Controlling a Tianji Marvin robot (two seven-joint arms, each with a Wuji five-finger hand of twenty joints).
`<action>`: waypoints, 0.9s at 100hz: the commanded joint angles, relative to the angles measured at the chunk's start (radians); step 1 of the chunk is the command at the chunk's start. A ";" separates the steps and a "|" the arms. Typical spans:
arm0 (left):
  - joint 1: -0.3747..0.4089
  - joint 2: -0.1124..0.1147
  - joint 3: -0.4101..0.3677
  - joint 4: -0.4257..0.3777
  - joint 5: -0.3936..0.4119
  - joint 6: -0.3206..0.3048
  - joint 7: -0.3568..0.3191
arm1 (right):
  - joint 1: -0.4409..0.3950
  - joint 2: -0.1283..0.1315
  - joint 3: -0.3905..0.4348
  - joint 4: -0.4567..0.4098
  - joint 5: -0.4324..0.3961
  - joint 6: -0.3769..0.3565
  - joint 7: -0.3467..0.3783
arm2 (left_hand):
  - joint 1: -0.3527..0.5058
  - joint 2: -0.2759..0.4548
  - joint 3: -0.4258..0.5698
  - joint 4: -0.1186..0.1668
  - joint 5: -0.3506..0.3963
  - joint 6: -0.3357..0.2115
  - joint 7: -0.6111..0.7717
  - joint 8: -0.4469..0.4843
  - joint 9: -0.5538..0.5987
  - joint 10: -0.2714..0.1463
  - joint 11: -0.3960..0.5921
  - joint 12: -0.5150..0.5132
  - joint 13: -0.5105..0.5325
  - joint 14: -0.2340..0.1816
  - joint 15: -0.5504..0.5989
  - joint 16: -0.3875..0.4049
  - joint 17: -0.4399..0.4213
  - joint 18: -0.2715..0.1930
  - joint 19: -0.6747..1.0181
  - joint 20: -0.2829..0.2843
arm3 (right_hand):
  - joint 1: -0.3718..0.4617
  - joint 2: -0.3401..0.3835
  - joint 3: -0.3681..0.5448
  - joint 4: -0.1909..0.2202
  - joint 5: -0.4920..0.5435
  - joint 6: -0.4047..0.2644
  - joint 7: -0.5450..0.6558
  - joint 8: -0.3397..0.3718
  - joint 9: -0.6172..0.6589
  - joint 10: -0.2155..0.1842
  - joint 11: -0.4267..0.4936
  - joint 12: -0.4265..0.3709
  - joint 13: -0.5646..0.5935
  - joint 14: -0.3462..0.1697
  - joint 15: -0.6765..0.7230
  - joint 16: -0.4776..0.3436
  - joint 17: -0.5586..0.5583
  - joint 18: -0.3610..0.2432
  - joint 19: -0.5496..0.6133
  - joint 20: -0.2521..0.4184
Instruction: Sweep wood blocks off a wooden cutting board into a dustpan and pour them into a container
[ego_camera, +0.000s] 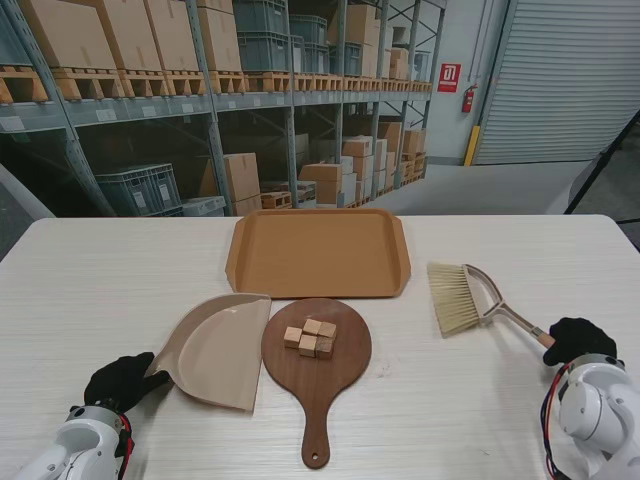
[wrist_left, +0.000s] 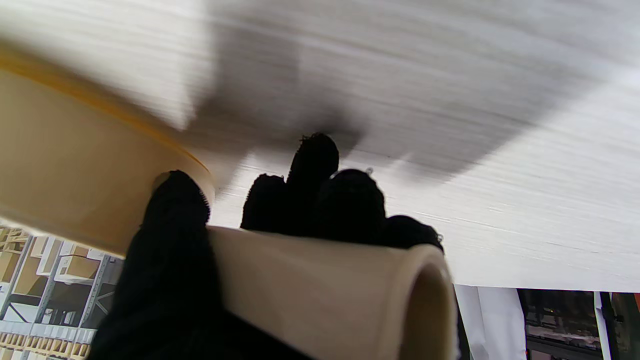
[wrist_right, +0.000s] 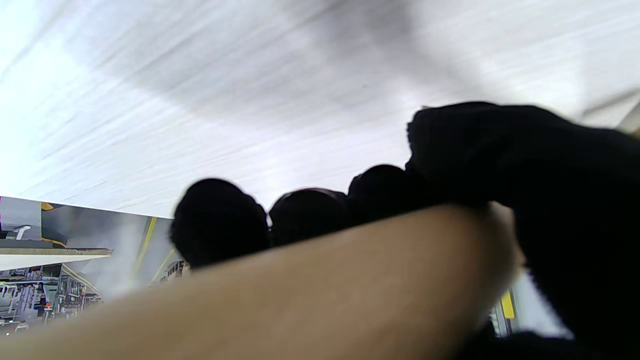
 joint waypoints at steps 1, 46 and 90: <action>0.022 -0.007 0.005 0.023 -0.004 0.003 -0.027 | -0.009 -0.010 -0.001 -0.017 0.008 0.002 -0.010 | 0.127 0.158 0.098 0.006 0.088 0.023 0.035 -0.016 0.087 -0.315 0.985 -0.042 0.122 -0.200 0.039 -0.004 -0.003 -0.059 0.032 -0.017 | 0.309 0.115 0.355 0.054 0.228 -0.239 0.200 0.046 0.103 -0.067 0.063 0.003 0.044 -0.057 0.063 0.010 0.031 0.054 0.108 -0.013; 0.024 -0.008 0.003 0.021 -0.008 0.006 -0.026 | -0.022 -0.044 0.006 -0.049 0.101 -0.005 -0.142 | 0.128 0.158 0.097 0.006 0.088 0.025 0.031 -0.018 0.087 -0.311 0.984 -0.042 0.121 -0.196 0.040 -0.003 -0.006 -0.056 0.032 -0.014 | 0.317 0.137 0.355 0.090 0.232 -0.232 0.228 0.065 0.104 -0.059 0.092 0.020 0.043 -0.057 0.095 0.016 0.034 0.061 0.136 -0.025; 0.027 -0.009 0.002 0.018 -0.012 0.009 -0.030 | -0.068 -0.065 0.026 -0.160 0.157 -0.025 -0.185 | 0.129 0.157 0.097 0.006 0.091 0.026 0.029 -0.019 0.087 -0.309 0.983 -0.042 0.120 -0.193 0.040 -0.001 -0.002 -0.052 0.034 -0.012 | 0.316 0.133 0.355 0.099 0.232 -0.233 0.228 0.066 0.103 -0.061 0.097 0.017 0.042 -0.063 0.099 0.012 0.037 0.058 0.141 -0.034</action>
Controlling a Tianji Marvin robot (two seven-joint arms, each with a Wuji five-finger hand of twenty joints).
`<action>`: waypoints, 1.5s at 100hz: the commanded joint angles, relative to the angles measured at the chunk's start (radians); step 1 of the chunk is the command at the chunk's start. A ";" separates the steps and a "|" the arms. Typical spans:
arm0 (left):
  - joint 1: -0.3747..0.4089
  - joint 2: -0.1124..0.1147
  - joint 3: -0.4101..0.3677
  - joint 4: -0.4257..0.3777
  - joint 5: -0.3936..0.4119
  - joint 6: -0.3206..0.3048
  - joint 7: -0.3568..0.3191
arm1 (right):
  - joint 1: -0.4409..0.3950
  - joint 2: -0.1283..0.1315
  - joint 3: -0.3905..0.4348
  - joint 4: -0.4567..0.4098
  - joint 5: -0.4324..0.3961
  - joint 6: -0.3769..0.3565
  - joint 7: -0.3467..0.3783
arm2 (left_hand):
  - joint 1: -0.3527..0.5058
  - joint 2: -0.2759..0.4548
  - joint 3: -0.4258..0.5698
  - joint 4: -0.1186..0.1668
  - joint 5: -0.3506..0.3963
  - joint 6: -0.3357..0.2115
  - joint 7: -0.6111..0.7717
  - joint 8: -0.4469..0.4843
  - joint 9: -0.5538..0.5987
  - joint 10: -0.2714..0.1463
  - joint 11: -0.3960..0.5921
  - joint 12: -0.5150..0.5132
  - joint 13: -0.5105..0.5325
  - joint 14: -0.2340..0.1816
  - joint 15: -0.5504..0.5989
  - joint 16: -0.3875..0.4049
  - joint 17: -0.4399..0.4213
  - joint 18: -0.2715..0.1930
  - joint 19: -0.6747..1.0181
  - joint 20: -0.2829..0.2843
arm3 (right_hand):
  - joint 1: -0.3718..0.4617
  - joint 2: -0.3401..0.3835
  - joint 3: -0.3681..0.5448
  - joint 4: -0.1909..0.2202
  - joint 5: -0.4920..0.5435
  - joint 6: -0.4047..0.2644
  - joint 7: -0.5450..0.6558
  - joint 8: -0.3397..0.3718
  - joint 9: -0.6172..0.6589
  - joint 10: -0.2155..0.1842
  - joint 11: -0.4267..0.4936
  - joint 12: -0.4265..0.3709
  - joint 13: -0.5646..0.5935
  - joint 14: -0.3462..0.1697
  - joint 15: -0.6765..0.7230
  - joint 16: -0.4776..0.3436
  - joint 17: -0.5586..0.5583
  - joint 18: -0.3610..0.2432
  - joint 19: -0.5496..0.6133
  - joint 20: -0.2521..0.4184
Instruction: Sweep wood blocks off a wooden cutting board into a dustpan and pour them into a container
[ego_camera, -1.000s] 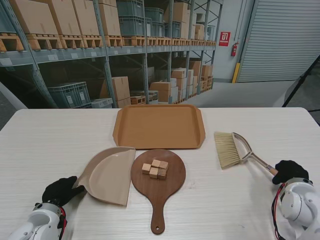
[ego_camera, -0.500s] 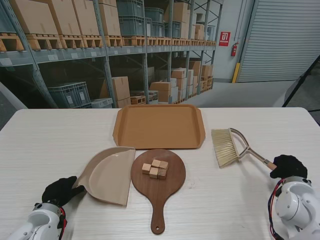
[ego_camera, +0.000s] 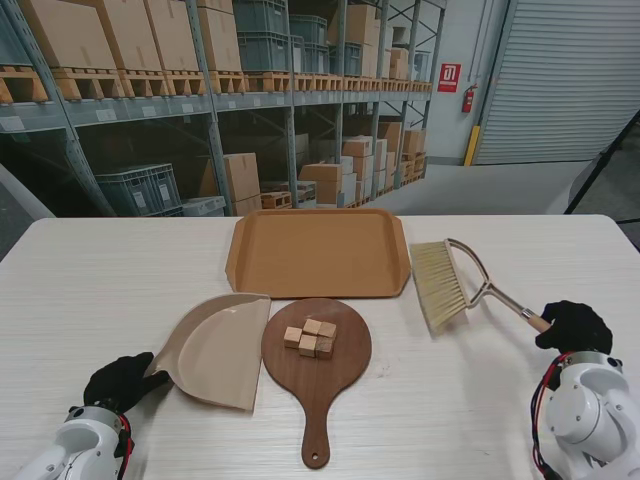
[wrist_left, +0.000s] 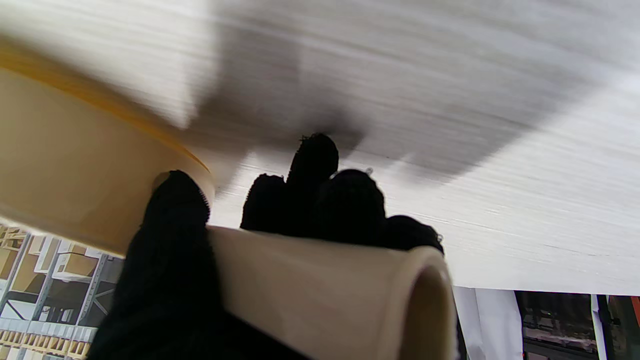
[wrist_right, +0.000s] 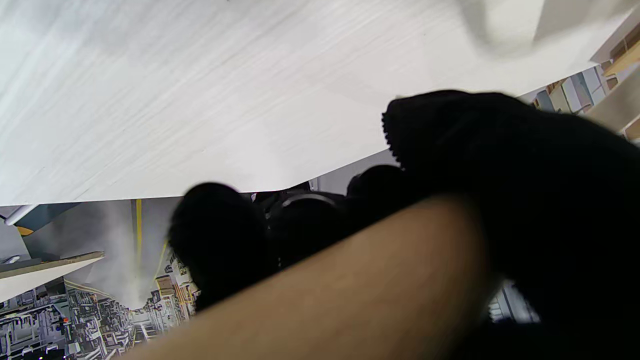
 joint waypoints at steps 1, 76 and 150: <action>0.024 -0.007 0.005 0.020 -0.003 0.007 -0.031 | -0.011 -0.007 0.000 -0.037 0.008 -0.004 0.002 | 0.129 0.157 0.098 0.006 0.091 0.027 0.030 -0.013 0.087 -0.309 0.994 -0.042 0.120 -0.192 0.040 -0.001 -0.003 -0.052 0.033 -0.012 | 0.202 0.133 0.451 0.082 0.220 -0.222 0.237 0.067 0.103 -0.060 0.096 0.017 0.042 -0.063 0.070 0.012 0.037 0.054 0.118 -0.019; 0.023 -0.005 0.007 0.010 -0.002 0.015 -0.051 | -0.097 -0.009 -0.053 -0.141 0.085 -0.057 0.052 | 0.130 0.146 0.100 0.007 0.108 0.029 0.027 -0.013 0.099 -0.302 0.990 -0.041 0.128 -0.189 0.040 -0.003 0.015 -0.034 0.036 -0.013 | 0.197 0.115 0.451 0.106 0.221 -0.227 0.243 0.068 0.104 -0.068 0.109 0.015 0.042 -0.079 0.079 0.015 0.049 0.045 0.122 -0.029; 0.023 0.002 0.035 -0.001 0.049 0.029 -0.057 | -0.068 0.001 -0.140 -0.083 0.096 -0.065 0.089 | 0.117 0.122 0.106 0.015 0.125 0.017 0.014 -0.022 0.104 -0.313 0.970 -0.046 0.136 -0.202 0.022 -0.011 0.029 -0.043 0.034 -0.025 | 0.195 0.109 0.451 0.106 0.220 -0.233 0.243 0.066 0.103 -0.072 0.110 0.012 0.041 -0.086 0.073 0.013 0.052 0.042 0.121 -0.031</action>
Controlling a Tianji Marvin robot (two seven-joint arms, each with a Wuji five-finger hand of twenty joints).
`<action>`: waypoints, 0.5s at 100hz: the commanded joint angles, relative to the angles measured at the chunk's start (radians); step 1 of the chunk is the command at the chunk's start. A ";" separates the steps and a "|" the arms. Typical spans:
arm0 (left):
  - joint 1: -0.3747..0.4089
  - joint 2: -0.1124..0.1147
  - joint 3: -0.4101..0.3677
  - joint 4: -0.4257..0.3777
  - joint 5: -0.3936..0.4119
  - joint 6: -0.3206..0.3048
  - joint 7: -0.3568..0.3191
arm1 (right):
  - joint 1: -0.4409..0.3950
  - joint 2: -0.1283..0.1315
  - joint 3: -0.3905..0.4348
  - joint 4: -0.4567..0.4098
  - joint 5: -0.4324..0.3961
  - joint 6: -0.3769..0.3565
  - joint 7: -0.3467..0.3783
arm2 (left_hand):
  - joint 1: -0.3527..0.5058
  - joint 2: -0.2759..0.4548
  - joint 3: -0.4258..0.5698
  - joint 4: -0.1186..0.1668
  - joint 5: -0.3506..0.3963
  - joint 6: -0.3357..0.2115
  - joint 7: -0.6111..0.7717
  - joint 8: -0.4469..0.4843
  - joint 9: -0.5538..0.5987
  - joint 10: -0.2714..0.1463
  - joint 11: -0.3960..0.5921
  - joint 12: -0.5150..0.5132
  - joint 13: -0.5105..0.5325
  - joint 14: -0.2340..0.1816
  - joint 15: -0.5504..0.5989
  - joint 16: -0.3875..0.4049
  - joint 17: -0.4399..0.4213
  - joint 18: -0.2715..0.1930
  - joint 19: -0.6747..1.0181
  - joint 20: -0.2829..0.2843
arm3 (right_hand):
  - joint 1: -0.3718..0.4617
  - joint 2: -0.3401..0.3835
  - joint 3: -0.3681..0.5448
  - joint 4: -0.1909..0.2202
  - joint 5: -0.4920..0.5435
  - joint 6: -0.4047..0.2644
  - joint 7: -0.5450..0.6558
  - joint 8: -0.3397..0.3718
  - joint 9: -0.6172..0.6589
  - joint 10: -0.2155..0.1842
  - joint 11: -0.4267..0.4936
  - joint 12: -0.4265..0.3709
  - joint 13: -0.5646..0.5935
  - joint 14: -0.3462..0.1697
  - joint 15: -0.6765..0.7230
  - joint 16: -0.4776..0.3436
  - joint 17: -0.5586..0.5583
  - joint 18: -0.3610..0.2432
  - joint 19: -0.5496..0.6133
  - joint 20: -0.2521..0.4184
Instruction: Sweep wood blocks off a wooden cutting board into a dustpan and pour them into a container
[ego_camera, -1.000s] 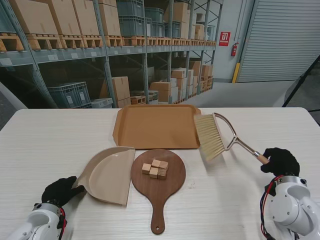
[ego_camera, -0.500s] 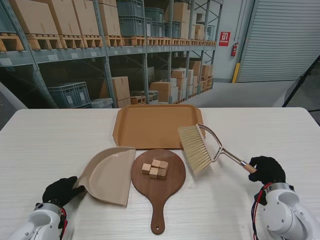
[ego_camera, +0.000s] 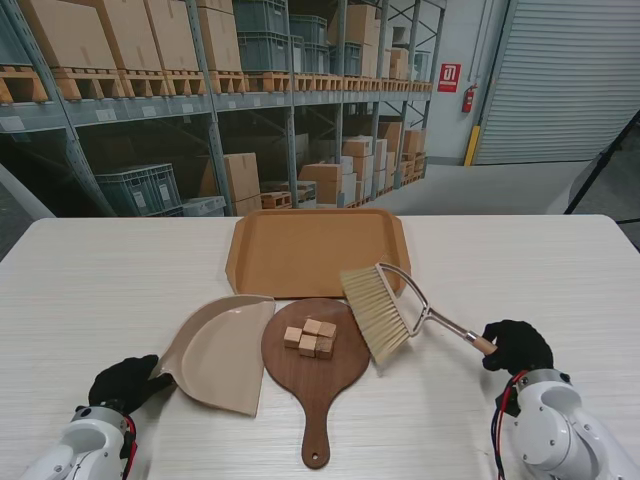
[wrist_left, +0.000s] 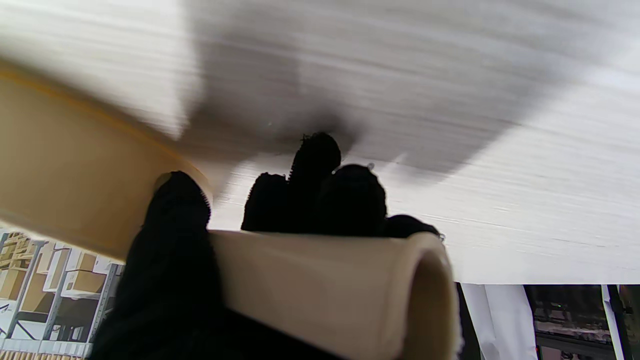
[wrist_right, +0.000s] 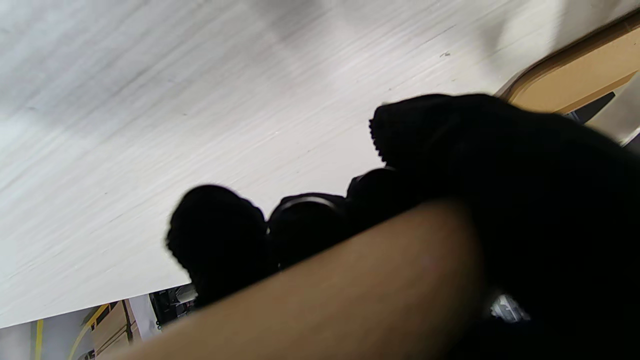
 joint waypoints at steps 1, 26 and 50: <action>0.023 -0.005 0.010 0.015 0.001 0.004 -0.033 | 0.001 -0.001 -0.010 0.007 0.001 -0.006 0.018 | 0.117 0.122 0.107 0.015 0.112 0.019 0.014 -0.020 0.103 -0.313 0.894 -0.035 0.135 -0.202 0.042 0.002 0.018 -0.043 0.036 -0.024 | 0.160 0.108 0.456 0.062 0.203 -0.182 0.243 0.049 0.103 -0.072 0.094 0.011 0.041 -0.086 0.061 0.013 0.044 0.040 0.108 -0.019; 0.023 -0.004 0.010 0.012 0.003 0.003 -0.037 | 0.016 0.001 -0.046 0.018 0.019 -0.019 0.036 | 0.115 0.120 0.108 0.015 0.113 0.016 0.013 -0.022 0.102 -0.312 0.889 -0.037 0.132 -0.200 0.035 0.000 0.018 -0.043 0.036 -0.026 | 0.159 0.107 0.456 0.058 0.203 -0.182 0.243 0.049 0.103 -0.073 0.092 0.009 0.042 -0.085 0.057 0.011 0.042 0.040 0.106 -0.020; 0.024 -0.004 0.011 0.010 0.001 0.004 -0.039 | 0.039 0.003 -0.087 0.032 0.038 -0.020 0.053 | 0.113 0.119 0.109 0.015 0.114 0.014 0.011 -0.023 0.102 -0.312 0.887 -0.038 0.132 -0.200 0.033 0.001 0.018 -0.043 0.037 -0.027 | 0.159 0.108 0.456 0.054 0.203 -0.185 0.240 0.048 0.103 -0.075 0.089 0.009 0.042 -0.088 0.053 0.010 0.041 0.039 0.104 -0.020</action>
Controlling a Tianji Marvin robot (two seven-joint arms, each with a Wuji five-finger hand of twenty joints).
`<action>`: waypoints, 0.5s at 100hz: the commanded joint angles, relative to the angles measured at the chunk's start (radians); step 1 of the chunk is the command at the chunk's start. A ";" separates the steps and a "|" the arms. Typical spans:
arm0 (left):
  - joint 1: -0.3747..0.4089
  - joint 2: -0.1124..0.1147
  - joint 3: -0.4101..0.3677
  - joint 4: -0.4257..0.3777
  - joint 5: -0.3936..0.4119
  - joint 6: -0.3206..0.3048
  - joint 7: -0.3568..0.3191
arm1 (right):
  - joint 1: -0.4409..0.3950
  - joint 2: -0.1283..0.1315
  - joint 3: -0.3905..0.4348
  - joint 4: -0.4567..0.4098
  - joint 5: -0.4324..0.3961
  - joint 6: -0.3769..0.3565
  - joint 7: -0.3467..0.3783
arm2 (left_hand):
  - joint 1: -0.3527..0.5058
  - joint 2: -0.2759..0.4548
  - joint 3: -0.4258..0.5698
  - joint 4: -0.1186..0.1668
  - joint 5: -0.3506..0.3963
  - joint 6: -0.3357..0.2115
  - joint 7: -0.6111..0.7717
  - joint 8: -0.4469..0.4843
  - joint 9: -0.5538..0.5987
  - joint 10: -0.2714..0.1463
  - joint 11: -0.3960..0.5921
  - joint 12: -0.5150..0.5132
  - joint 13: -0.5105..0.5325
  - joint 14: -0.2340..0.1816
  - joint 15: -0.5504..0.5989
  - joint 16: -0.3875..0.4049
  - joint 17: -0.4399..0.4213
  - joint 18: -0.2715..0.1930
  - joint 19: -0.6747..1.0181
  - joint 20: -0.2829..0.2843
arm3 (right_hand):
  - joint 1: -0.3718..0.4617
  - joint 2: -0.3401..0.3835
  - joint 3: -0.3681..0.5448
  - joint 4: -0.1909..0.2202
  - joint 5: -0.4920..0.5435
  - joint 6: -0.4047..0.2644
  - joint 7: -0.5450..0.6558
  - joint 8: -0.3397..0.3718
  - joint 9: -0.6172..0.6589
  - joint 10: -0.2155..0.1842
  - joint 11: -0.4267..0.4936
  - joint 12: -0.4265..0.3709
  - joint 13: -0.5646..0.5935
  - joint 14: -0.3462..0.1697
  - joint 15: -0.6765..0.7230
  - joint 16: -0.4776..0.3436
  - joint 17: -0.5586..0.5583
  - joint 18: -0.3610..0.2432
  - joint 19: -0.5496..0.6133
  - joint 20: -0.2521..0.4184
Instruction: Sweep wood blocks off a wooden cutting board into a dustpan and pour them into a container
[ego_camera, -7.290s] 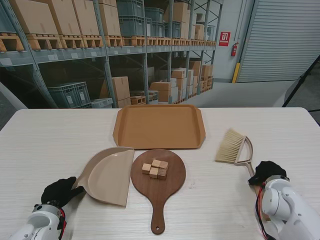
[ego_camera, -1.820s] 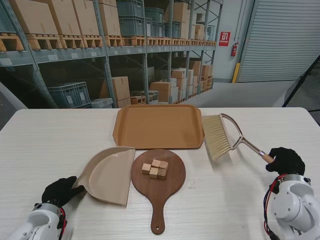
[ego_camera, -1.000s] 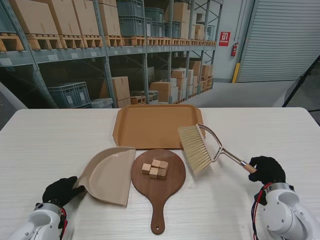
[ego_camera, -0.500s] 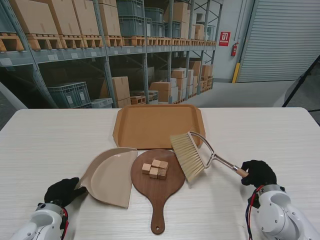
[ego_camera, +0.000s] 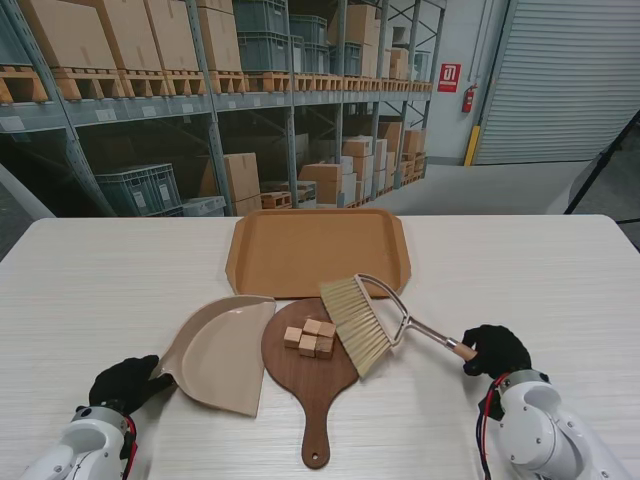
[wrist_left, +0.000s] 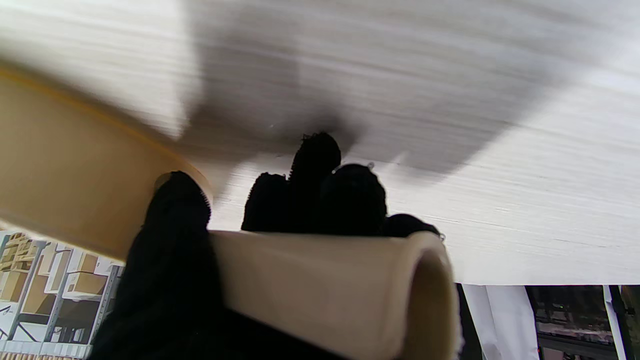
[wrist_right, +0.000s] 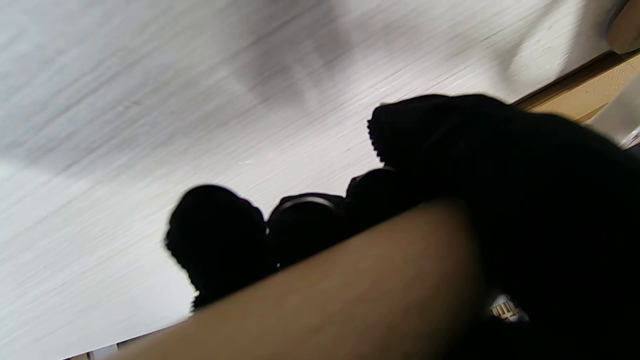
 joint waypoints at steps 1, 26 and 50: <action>0.022 -0.005 0.011 0.014 -0.001 0.004 -0.032 | 0.005 -0.004 -0.015 0.000 0.004 -0.003 0.017 | 0.113 0.119 0.109 0.015 0.113 0.014 0.011 -0.023 0.102 -0.312 0.887 -0.036 0.132 -0.200 0.036 0.001 0.018 -0.043 0.037 -0.018 | 0.154 0.107 0.456 0.053 0.202 -0.183 0.240 0.048 0.103 -0.075 0.088 0.009 0.041 -0.083 0.053 0.010 0.041 0.039 0.104 -0.020; 0.023 -0.006 0.011 0.013 -0.002 0.004 -0.031 | 0.065 -0.008 -0.078 0.036 0.035 0.027 0.019 | 0.113 0.120 0.109 0.015 0.114 0.012 0.011 -0.024 0.101 -0.312 0.886 -0.036 0.132 -0.200 0.035 0.001 0.018 -0.043 0.037 -0.019 | 0.153 0.106 0.455 0.049 0.202 -0.184 0.238 0.047 0.103 -0.076 0.085 0.008 0.042 -0.083 0.050 0.009 0.040 0.039 0.103 -0.020; 0.026 -0.006 0.010 0.011 -0.002 0.006 -0.032 | 0.132 -0.020 -0.149 0.070 0.075 0.066 0.001 | 0.112 0.119 0.109 0.015 0.113 0.012 0.009 -0.026 0.100 -0.310 0.883 -0.036 0.130 -0.198 0.033 0.001 0.016 -0.043 0.035 -0.021 | 0.153 0.109 0.456 0.044 0.202 -0.184 0.234 0.046 0.103 -0.076 0.079 0.005 0.042 -0.084 0.045 0.006 0.036 0.039 0.099 -0.022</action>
